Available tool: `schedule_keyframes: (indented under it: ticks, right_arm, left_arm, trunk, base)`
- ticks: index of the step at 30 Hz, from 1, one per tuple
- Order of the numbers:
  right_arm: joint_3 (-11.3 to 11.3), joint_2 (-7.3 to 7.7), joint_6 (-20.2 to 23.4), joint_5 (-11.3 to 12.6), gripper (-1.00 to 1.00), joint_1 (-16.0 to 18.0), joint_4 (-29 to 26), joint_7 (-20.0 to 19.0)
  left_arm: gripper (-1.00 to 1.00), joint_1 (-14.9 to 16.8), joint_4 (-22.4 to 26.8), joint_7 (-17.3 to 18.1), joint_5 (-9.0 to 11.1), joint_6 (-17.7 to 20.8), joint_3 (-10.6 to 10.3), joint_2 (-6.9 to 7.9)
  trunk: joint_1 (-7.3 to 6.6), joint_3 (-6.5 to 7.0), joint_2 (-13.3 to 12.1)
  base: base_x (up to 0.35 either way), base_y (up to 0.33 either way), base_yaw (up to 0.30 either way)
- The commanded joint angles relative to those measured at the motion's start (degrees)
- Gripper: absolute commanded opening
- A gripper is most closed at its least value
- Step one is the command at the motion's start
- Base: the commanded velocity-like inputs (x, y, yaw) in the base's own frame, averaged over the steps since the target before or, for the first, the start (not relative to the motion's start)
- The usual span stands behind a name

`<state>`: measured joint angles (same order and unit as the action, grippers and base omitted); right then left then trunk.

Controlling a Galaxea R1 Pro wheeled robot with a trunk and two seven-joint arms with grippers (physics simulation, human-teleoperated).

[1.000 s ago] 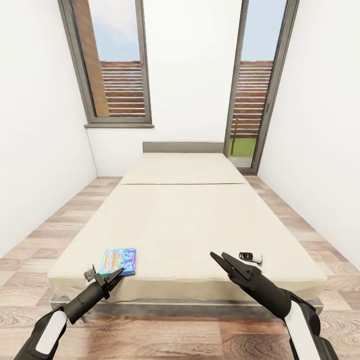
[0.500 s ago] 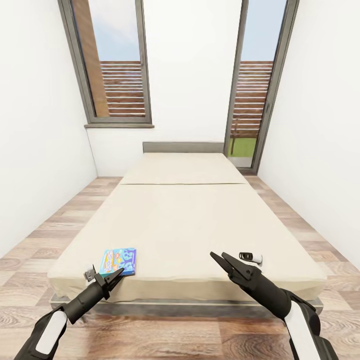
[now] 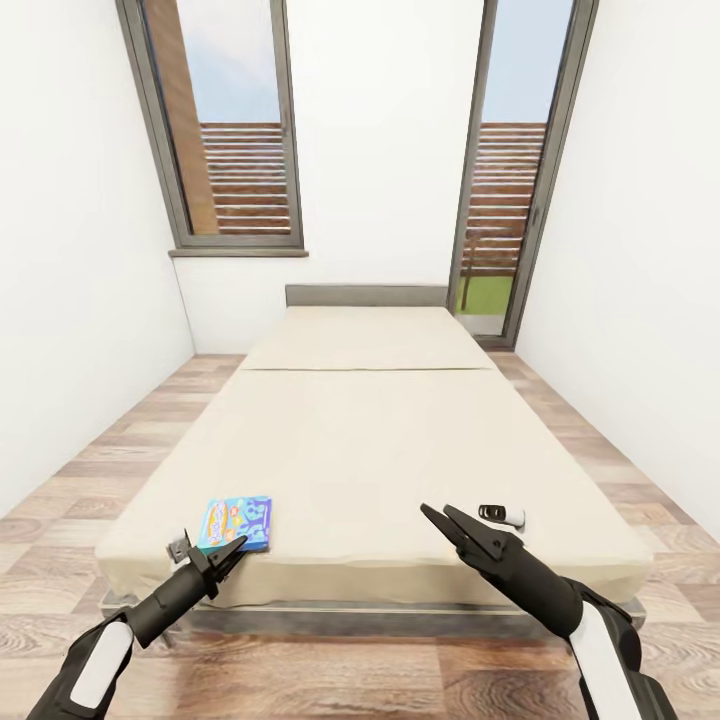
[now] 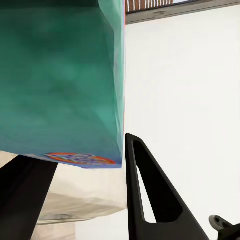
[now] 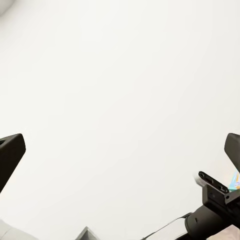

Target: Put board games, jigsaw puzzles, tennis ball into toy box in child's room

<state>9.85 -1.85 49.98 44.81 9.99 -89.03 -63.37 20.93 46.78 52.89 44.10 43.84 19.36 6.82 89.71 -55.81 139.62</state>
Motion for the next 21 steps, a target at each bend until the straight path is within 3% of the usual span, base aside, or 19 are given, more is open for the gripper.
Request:
schedule_keyframes:
  ticks: [1, 6, 15, 21]
  right_arm:
    - [0.06, -0.07, 0.29, 0.04, 1.00, 0.03, 0.00, -0.09]
    - [0.07, -0.11, 0.28, -0.03, 1.00, 0.03, 0.00, -0.09]
    - [0.08, -0.16, 0.22, -0.05, 1.00, 0.03, 0.00, -0.03]
    - [0.08, -0.14, 0.20, -0.01, 1.00, 0.03, 0.00, -0.01]
  left_arm:
    - [-1.00, 0.01, -0.03, 0.09, 0.03, 0.31, 0.02, 0.27]
    - [-1.00, 0.04, -0.03, -0.03, 0.09, 0.31, -0.09, 1.15]
    - [-1.00, 0.00, -0.03, -0.05, 0.11, 0.33, -0.11, 1.35]
    - [-1.00, 0.05, -0.03, -0.11, -0.26, 0.72, -0.09, 1.40]
  trunk:
    - [-0.24, 0.13, -0.39]
    - [-1.34, 1.03, -2.40]
    - [-3.31, 2.64, -6.01]
    - [-3.31, 2.64, -6.01]
  base:
    - [0.000, 0.000, 0.000]
    - [0.000, 0.000, 0.000]
    - [0.000, 0.000, 0.000]
    - [0.000, 0.000, 0.000]
